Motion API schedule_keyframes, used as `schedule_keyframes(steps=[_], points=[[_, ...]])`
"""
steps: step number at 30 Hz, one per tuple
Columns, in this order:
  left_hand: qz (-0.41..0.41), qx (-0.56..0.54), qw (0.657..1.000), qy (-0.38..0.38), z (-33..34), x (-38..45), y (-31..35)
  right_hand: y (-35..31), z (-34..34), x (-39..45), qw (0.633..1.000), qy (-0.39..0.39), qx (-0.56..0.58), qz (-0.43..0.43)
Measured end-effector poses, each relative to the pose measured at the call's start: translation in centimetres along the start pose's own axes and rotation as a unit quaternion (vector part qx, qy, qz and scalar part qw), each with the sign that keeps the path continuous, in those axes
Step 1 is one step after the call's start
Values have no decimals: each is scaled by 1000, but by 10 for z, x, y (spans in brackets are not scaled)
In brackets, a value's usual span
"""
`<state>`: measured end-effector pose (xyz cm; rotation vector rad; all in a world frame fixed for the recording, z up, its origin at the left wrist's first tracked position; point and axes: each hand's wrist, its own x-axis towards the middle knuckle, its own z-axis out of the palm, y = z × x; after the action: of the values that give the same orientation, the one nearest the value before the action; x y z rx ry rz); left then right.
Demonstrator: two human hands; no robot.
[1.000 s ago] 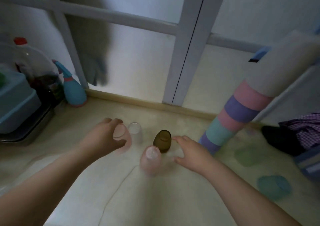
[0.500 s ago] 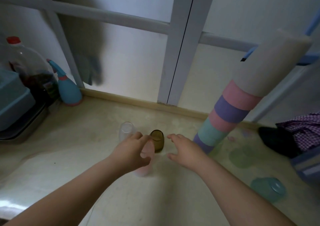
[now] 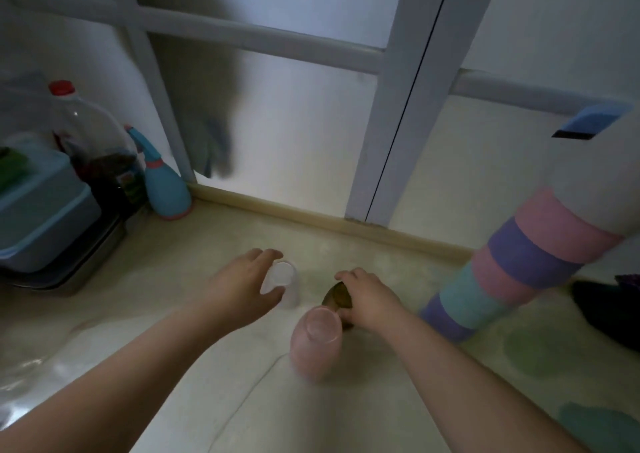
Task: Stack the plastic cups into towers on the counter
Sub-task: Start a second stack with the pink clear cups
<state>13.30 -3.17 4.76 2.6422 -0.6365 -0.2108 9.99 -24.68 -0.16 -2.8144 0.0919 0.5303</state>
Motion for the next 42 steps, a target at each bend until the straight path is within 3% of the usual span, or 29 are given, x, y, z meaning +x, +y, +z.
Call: schedule_keyframes(steps=[6, 13, 19, 34, 42], points=[[-15, 7, 999, -31, 17, 13, -25, -1, 7, 3, 999, -18, 28, 14], [25, 18, 997, -77, 31, 46, -25, -5, -55, -31, 996, 78, 35, 5], [4, 43, 987, -155, 51, 63, -20, -17, -70, -62, 994, 100, 35, 0], [2, -9, 1000, 6, -35, -2, 6, -60, -93, -117, 986, 127, 17, -110], [-37, -40, 997, 54, -55, -47, 17, -69, -64, -101, 986, 54, -12, -155]])
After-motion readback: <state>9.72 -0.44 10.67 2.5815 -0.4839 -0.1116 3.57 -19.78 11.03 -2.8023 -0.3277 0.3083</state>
